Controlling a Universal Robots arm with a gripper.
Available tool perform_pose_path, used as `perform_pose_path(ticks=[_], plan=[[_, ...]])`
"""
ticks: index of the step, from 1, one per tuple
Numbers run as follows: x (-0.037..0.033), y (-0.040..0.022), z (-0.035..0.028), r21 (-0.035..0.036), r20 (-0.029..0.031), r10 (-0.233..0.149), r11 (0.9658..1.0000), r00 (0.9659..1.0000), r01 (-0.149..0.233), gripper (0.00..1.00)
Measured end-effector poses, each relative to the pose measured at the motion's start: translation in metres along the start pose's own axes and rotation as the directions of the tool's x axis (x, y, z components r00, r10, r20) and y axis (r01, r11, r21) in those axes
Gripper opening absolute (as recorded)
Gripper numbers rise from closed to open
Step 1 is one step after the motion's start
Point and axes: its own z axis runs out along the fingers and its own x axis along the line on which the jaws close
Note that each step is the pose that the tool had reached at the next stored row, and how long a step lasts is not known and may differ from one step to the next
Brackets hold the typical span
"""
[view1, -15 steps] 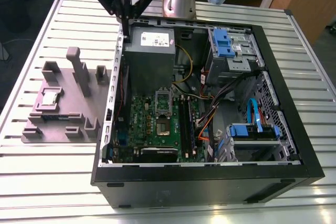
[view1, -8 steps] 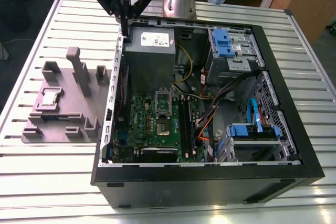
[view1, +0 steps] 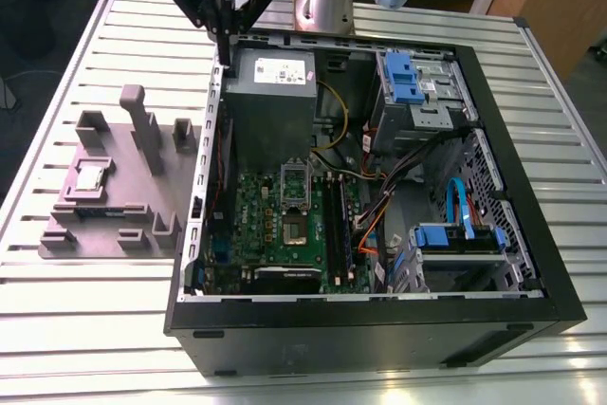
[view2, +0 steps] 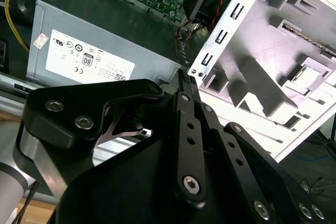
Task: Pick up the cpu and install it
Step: 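Reach for the cpu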
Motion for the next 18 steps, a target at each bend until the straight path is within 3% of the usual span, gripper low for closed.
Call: perform_pose_path(ticks=[18], plan=[[0.0043, -0.0003, 0.0001, 0.0000, -0.0001, 0.000, 1.0000, 1.0000, 0.000, 0.10]])
